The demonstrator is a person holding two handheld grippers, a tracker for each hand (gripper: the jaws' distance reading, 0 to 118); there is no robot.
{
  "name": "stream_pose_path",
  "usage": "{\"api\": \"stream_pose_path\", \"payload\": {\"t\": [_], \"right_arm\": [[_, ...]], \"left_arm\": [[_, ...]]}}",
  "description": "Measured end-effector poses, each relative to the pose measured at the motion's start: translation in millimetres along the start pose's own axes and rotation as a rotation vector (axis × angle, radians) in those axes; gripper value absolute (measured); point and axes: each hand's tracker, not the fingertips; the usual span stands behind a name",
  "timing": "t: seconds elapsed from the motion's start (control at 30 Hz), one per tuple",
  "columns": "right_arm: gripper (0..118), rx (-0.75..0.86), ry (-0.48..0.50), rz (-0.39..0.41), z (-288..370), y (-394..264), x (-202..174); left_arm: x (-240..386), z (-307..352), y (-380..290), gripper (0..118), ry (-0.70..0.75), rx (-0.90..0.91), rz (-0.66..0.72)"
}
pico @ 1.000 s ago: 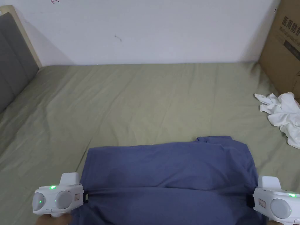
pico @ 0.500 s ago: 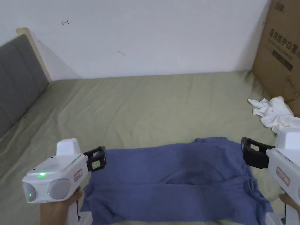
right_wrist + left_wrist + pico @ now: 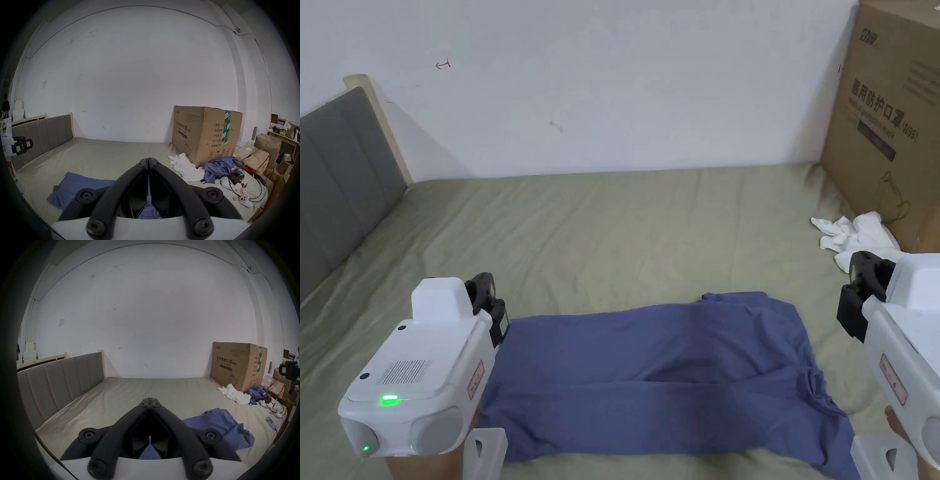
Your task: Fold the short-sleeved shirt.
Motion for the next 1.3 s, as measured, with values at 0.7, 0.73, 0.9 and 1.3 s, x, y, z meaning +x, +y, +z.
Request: {"api": "stream_pose_path", "payload": {"t": [0.7,0.73,0.9,1.3], "right_arm": [[0,-0.135,0.013,-0.029,-33,-39,10],[0,-0.143,0.012,-0.027,-35,-41,10],[0,-0.194,0.002,-0.04,-46,-56,15],[28,-0.528,-0.056,-0.136,-71,-136,47]], "left_arm": [[-76,-101,-147,92,0.093,-0.796,0.101],[-78,-103,-153,92,0.109,-0.816,0.116],[-88,-119,-183,92,0.122,-0.889,0.139],[-75,-113,-181,6,0.059,-0.883,0.118]]}}
